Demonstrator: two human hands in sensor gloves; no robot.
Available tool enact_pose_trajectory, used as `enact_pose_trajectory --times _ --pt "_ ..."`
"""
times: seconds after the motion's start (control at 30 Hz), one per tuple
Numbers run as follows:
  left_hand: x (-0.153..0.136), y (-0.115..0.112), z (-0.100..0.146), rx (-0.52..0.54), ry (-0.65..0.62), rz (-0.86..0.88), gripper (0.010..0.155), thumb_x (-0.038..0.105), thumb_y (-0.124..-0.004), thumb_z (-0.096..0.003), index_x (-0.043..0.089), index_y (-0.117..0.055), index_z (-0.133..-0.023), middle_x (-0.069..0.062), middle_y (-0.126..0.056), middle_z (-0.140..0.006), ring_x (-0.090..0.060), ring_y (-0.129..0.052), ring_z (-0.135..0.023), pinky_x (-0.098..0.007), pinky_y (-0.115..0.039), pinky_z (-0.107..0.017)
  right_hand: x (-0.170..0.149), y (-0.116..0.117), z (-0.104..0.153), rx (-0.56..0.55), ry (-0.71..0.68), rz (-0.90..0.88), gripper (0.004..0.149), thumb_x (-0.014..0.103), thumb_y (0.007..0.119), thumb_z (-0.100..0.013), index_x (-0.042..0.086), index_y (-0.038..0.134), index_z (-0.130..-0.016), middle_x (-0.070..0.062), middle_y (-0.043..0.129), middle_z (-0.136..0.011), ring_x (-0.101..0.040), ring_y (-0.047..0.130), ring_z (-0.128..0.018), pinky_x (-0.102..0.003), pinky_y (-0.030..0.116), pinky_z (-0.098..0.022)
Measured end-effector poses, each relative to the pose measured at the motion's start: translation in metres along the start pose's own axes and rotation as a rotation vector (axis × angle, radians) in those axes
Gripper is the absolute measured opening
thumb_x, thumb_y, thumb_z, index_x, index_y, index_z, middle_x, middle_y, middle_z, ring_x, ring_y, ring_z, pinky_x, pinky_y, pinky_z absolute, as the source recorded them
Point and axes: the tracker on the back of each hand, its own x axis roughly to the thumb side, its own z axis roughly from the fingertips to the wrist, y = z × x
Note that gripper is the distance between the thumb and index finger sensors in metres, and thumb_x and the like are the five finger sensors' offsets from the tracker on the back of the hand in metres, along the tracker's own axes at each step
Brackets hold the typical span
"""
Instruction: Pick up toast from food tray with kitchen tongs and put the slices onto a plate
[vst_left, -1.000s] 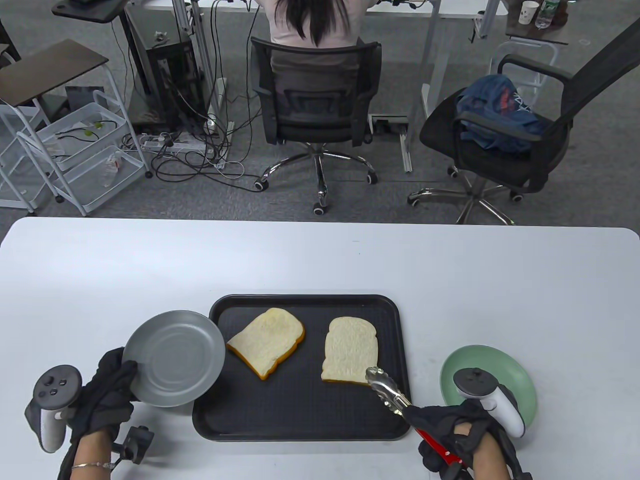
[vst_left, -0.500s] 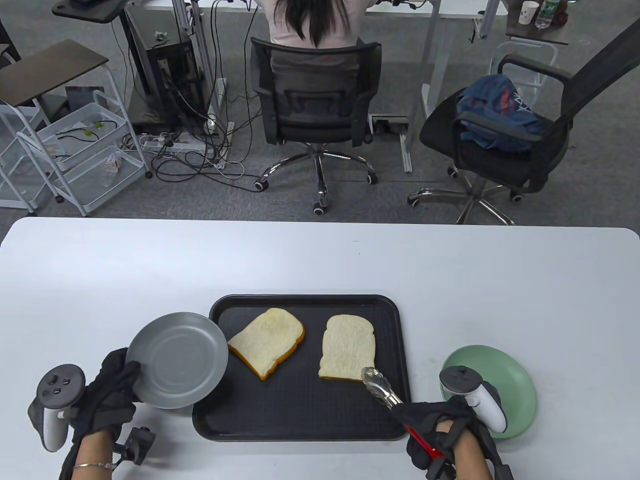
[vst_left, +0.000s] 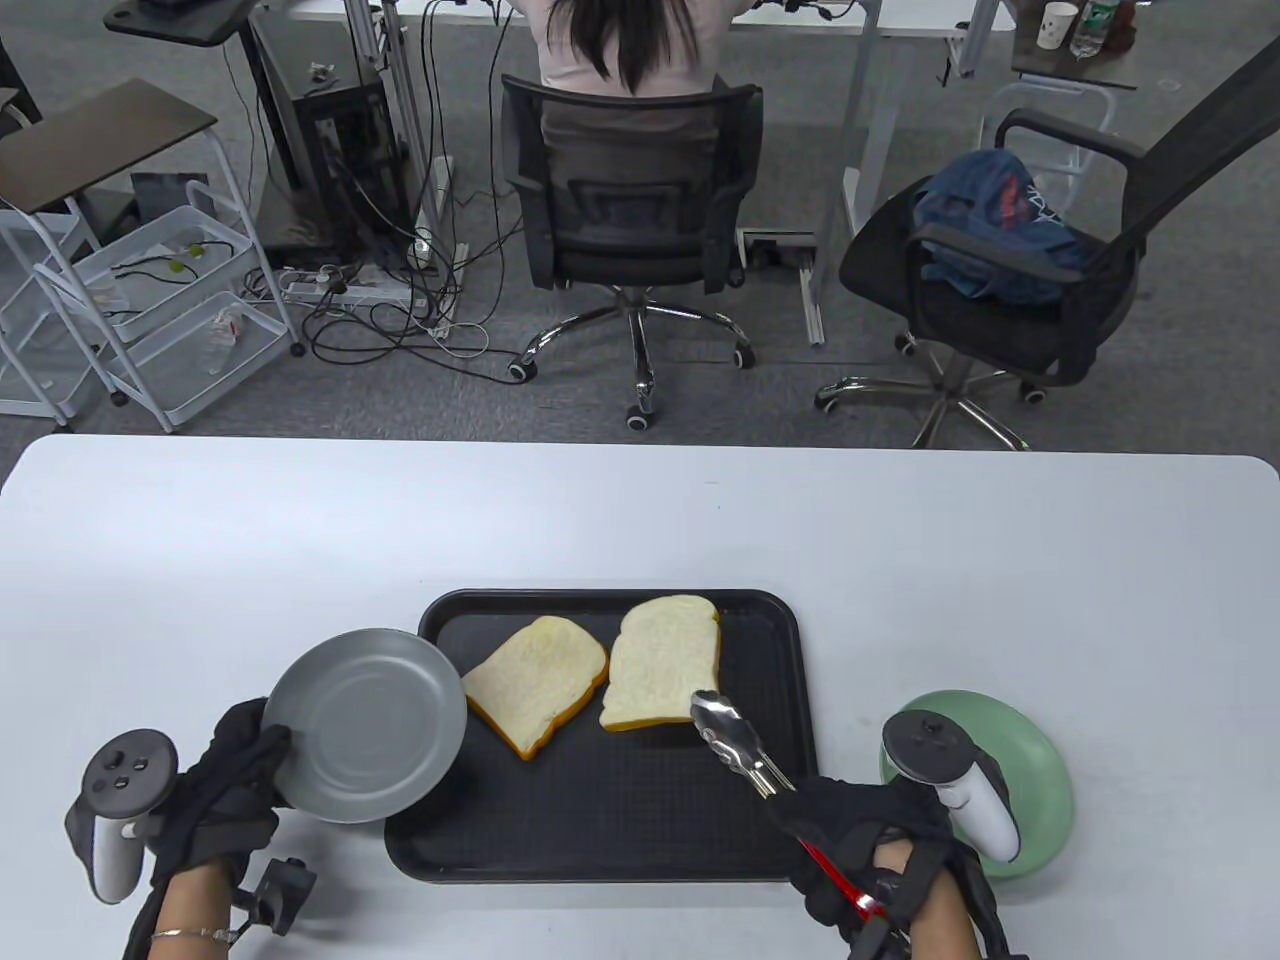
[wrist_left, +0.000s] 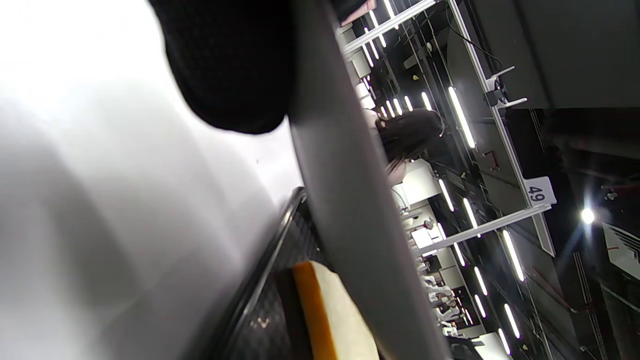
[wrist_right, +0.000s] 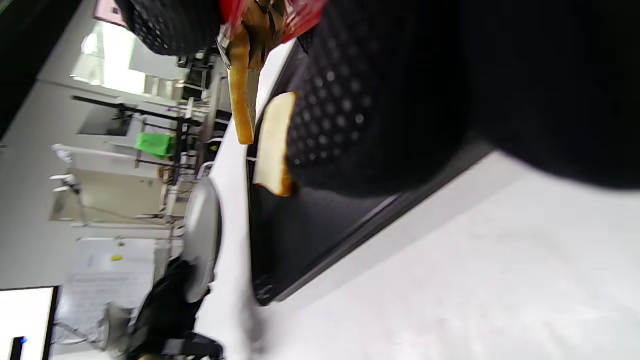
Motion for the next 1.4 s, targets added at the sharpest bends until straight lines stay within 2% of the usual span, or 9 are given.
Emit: enact_pose_trajectory --times 0.17,0.4,0.63,0.77,0.97,1.1,1.4 --pt "-0.001 0.000 0.000 -0.002 0.003 0.019 0.055 0.020 -0.061 -0.0700 -0.006 -0.045 -0.115 -0.024 -0.082 -0.096 -0.027 -0.102 -0.059 -0.020 -0.098 -0.041 0.046 0.021 -0.012 0.061 -0.095 0.023 0.070 0.049 0.071 -0.050 -0.010 0.063 -0.086 -0.027 0.097 -0.048 -0.026 0.103 -0.010 -0.041 0.092 -0.003" --pt "-0.002 -0.002 0.000 -0.018 0.012 0.050 0.055 0.021 -0.060 -0.0700 -0.006 -0.044 -0.115 -0.023 -0.081 -0.096 -0.026 -0.102 -0.060 -0.019 -0.098 -0.042 0.098 0.073 -0.050 0.209 -0.165 0.085 0.070 0.050 0.070 -0.050 -0.009 0.063 -0.086 -0.027 0.097 -0.048 -0.027 0.103 -0.011 -0.041 0.092 -0.003" --pt "-0.004 0.000 0.000 -0.026 0.020 0.110 0.055 0.020 -0.060 -0.0702 -0.006 -0.043 -0.115 -0.023 -0.081 -0.097 -0.026 -0.102 -0.060 -0.019 -0.098 -0.042 0.111 0.121 -0.091 0.309 -0.138 0.122 0.070 0.050 0.070 -0.049 -0.009 0.062 -0.087 -0.027 0.097 -0.048 -0.027 0.102 -0.011 -0.041 0.092 -0.003" --pt "-0.004 0.001 0.000 -0.037 0.014 0.151 0.055 0.020 -0.060 -0.0702 -0.006 -0.043 -0.115 -0.023 -0.080 -0.097 -0.026 -0.102 -0.061 -0.019 -0.098 -0.042 0.106 0.136 -0.103 0.335 -0.100 0.131 0.071 0.050 0.070 -0.049 -0.010 0.062 -0.087 -0.028 0.096 -0.049 -0.027 0.102 -0.011 -0.041 0.092 -0.003" --pt "-0.004 0.002 0.000 -0.052 0.009 0.200 0.055 0.020 -0.059 -0.0704 -0.006 -0.042 -0.115 -0.023 -0.080 -0.097 -0.026 -0.102 -0.061 -0.019 -0.098 -0.043 0.101 0.141 -0.105 0.342 -0.051 0.130 0.074 0.052 0.070 -0.049 -0.011 0.060 -0.086 -0.029 0.095 -0.049 -0.027 0.102 -0.011 -0.041 0.091 -0.003" --pt "-0.005 0.002 0.000 -0.050 0.020 0.206 0.055 0.021 -0.059 -0.0705 -0.006 -0.042 -0.116 -0.023 -0.080 -0.097 -0.026 -0.102 -0.062 -0.019 -0.098 -0.043 0.099 0.140 -0.099 0.350 -0.040 0.079 0.082 0.057 0.071 -0.047 -0.014 0.057 -0.087 -0.032 0.094 -0.049 -0.029 0.102 -0.012 -0.042 0.090 -0.002" --pt "-0.008 0.006 0.001 -0.027 0.045 0.232 0.055 0.020 -0.058 -0.0707 -0.006 -0.041 -0.116 -0.023 -0.079 -0.097 -0.026 -0.102 -0.062 -0.019 -0.098 -0.043 0.087 0.122 -0.079 0.316 -0.042 0.029 0.087 0.060 0.069 -0.047 -0.015 0.054 -0.087 -0.034 0.093 -0.048 -0.030 0.101 -0.010 -0.041 0.090 -0.001"
